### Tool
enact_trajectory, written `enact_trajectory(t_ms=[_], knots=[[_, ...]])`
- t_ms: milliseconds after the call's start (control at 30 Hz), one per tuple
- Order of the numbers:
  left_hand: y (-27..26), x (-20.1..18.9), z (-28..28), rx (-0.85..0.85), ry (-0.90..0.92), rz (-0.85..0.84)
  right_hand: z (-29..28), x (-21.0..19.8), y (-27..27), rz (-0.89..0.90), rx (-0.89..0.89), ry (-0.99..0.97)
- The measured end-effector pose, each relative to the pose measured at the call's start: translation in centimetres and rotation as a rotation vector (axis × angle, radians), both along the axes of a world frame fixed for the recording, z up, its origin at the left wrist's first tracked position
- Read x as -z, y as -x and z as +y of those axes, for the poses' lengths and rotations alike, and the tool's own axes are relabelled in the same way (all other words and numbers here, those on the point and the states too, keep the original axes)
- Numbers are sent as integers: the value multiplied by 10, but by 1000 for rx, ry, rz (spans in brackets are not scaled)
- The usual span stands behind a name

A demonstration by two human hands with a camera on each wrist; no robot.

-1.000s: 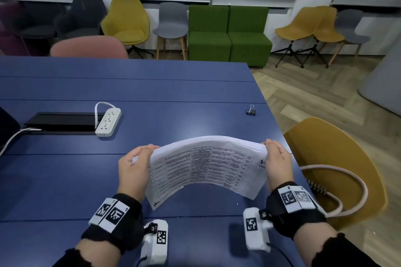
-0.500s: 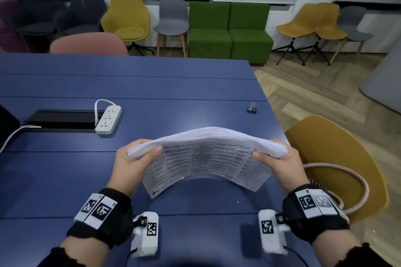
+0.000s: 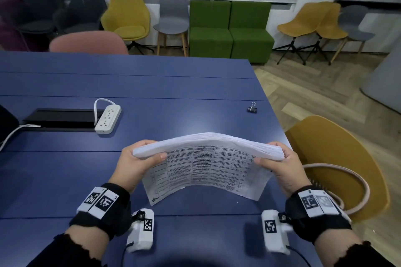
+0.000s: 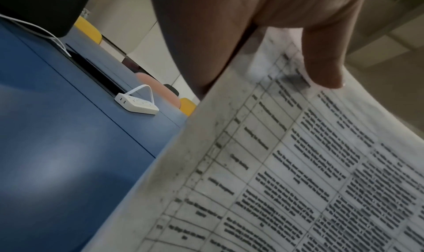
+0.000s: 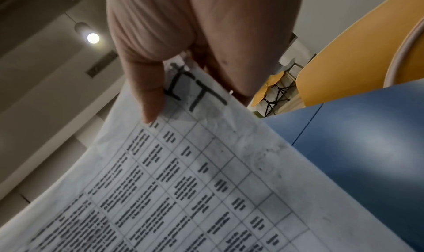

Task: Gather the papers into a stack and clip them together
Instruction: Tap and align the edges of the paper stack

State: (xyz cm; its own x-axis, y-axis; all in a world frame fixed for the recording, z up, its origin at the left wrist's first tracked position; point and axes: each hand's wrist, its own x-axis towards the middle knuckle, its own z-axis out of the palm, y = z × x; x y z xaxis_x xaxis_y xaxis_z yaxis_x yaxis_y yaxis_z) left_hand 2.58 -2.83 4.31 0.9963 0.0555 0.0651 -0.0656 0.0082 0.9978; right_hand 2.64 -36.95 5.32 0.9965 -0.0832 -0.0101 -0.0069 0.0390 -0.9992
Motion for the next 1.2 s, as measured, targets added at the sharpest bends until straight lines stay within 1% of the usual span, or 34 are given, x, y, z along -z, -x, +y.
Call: enact_trajectory(t_ms=[67,133,300,400,500,600,700,867,1067,1200], knots=[[0,-1,-1,-9,16,11,1,-2,0,5,-6,-18],[1,-3,-4,-27,17,14,5,-5,0,11,31,-20],[1,-9,-14,-166,92,46,16,-7,-2,20,222,-19],[0,-11,-18,-222,81,83,21,-6,-6,19,329,54],[1,-13,-20,-241,64,90,23,-6,-8,17,371,104],[2,-15,-21,-254,35,98,24,-6,-9,17,369,124],[2,-15,-20,-257,18,102,22,-11,-7,11,317,109],[5,-14,-19,-261,-29,57,18,-13,-3,-27,258,130],[6,-19,-23,-280,-14,73,19,-9,-7,-39,277,134],[5,-17,-20,-261,5,62,15,-8,-7,-33,211,103]])
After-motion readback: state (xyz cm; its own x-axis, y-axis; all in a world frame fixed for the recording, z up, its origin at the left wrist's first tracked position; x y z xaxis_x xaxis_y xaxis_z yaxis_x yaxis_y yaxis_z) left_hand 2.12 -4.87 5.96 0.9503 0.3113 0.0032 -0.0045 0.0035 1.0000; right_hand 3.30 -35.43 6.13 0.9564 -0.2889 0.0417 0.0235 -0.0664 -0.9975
